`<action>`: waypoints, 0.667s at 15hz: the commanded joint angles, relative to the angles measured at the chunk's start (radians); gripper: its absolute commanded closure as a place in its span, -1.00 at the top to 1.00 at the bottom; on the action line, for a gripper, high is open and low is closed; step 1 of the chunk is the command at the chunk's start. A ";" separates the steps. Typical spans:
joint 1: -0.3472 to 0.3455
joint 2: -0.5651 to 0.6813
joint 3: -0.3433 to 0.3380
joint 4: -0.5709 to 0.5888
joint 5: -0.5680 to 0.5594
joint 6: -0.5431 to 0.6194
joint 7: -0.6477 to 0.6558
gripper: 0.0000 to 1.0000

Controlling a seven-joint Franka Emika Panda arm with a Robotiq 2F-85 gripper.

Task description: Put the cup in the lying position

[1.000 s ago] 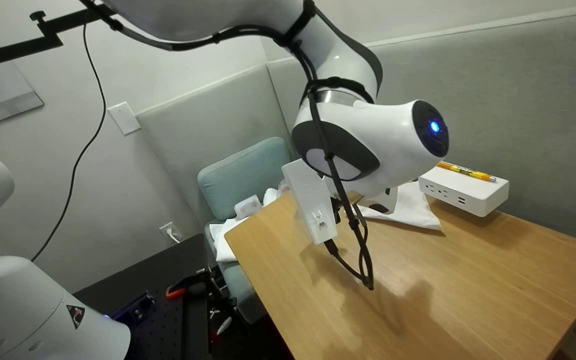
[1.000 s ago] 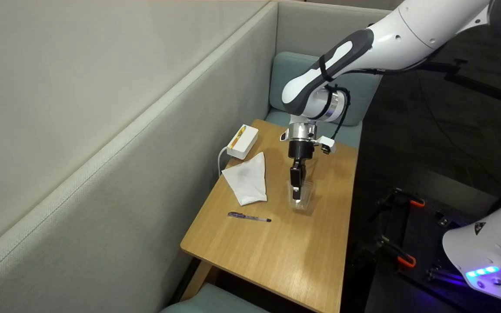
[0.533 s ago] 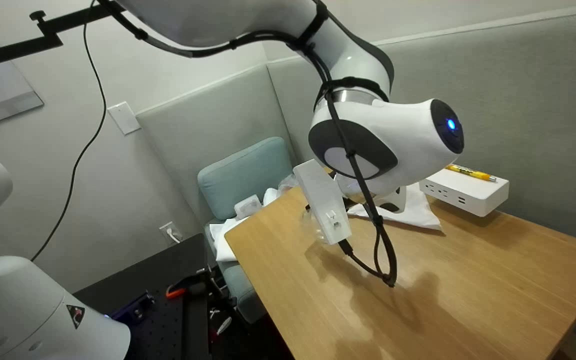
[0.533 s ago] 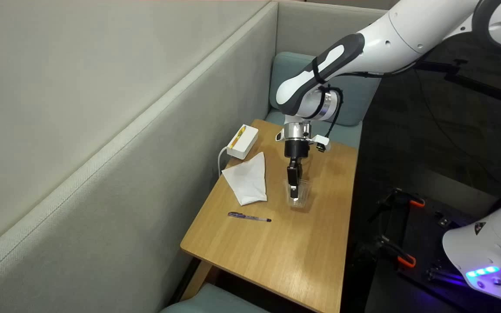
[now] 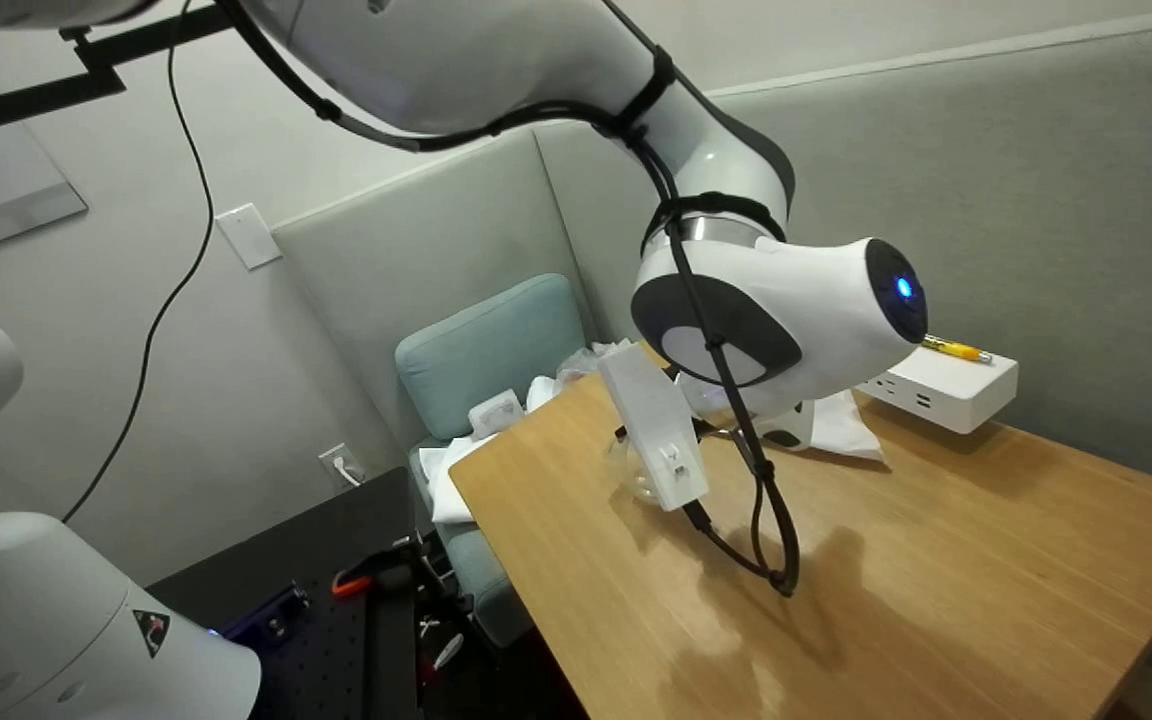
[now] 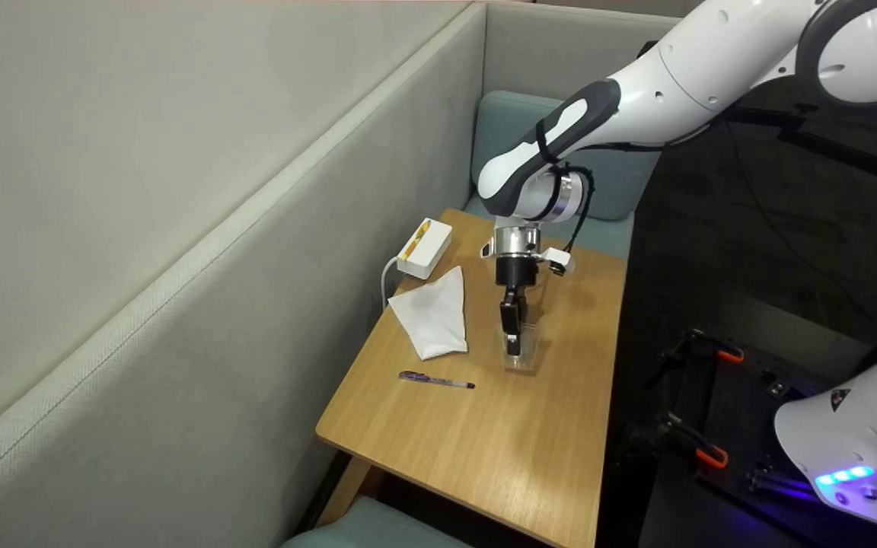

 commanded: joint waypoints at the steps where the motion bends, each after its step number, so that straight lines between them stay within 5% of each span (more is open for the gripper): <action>1: 0.020 0.009 -0.013 0.024 -0.016 0.010 0.022 -0.33; 10: 0.023 -0.041 -0.022 -0.011 -0.034 0.044 0.027 0.98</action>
